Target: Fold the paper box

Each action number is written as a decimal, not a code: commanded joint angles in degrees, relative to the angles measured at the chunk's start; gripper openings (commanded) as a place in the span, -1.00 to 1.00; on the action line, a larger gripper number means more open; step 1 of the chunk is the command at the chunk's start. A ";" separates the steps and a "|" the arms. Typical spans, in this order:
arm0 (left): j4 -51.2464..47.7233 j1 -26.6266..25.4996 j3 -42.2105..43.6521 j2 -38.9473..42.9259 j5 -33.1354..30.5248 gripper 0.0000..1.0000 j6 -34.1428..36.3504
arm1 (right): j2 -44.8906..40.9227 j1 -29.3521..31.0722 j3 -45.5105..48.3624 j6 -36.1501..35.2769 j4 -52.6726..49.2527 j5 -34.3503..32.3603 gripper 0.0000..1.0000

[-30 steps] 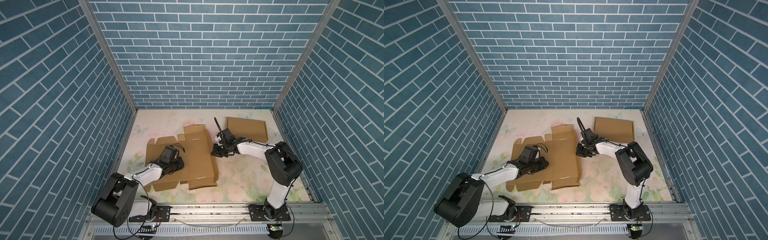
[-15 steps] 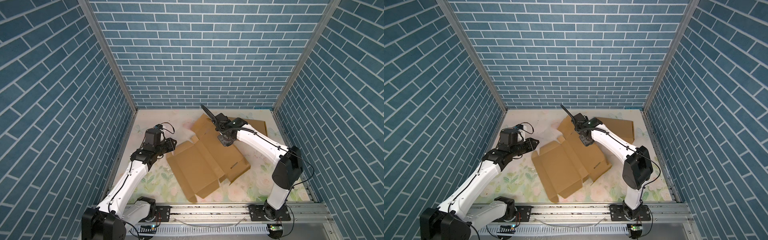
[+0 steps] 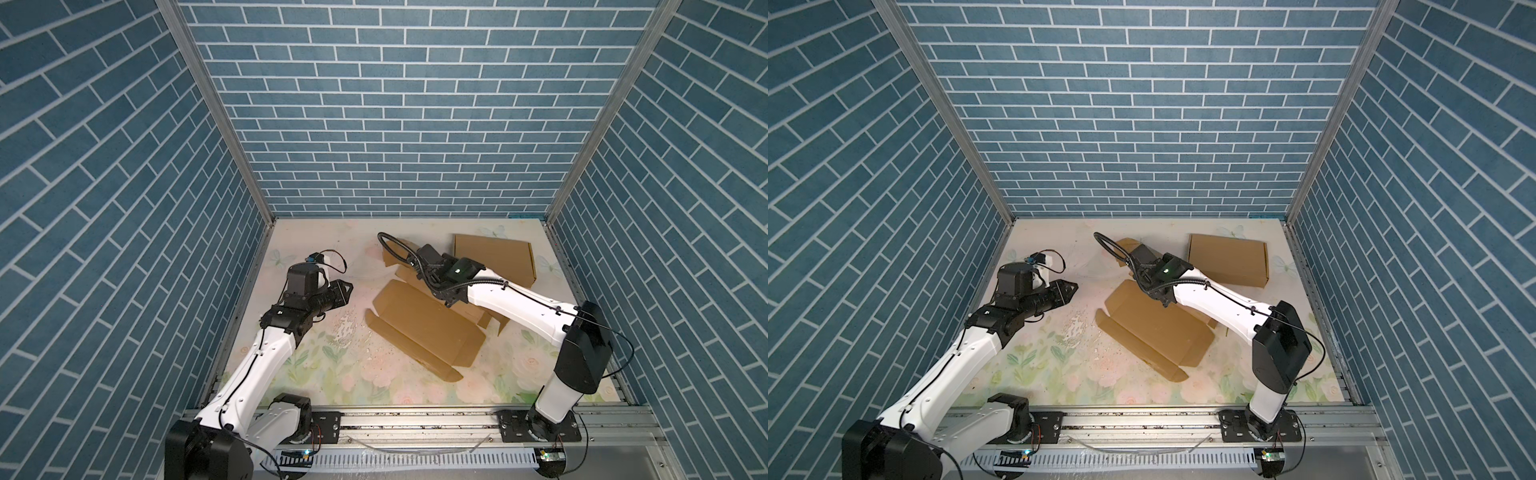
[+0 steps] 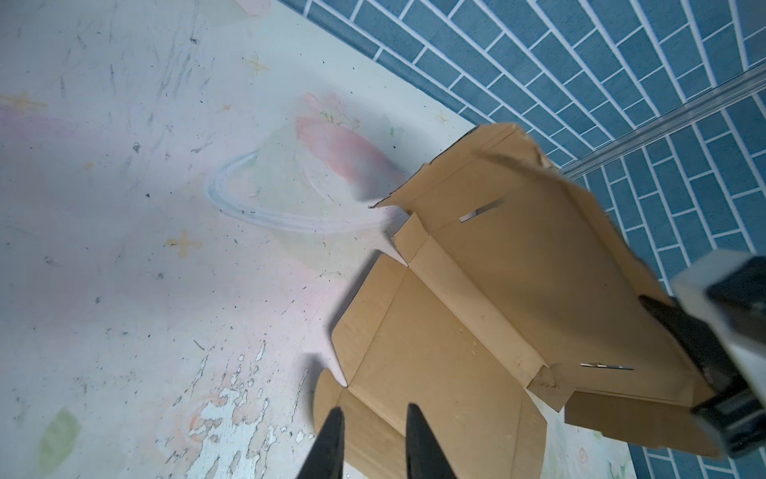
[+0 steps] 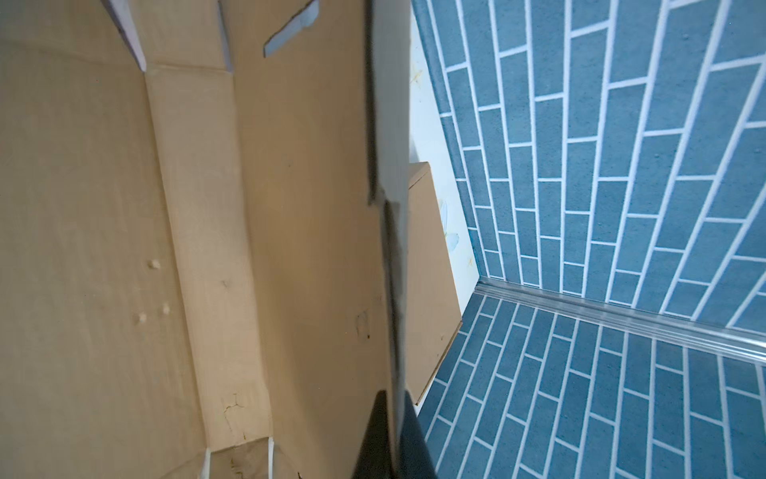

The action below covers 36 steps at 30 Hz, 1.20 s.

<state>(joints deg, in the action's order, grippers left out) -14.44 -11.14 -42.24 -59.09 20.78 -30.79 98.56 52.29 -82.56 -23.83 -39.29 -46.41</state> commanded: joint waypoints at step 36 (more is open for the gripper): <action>0.15 -9.28 -38.70 -43.17 19.28 0.28 5.76 | 1.65 1.50 9.19 -11.06 23.57 -0.30 -1.00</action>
<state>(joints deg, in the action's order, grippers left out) -14.46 -19.77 -80.38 -101.93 37.60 -23.90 99.13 53.87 -73.10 -33.54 -16.64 -48.60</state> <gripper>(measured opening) 0.645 0.051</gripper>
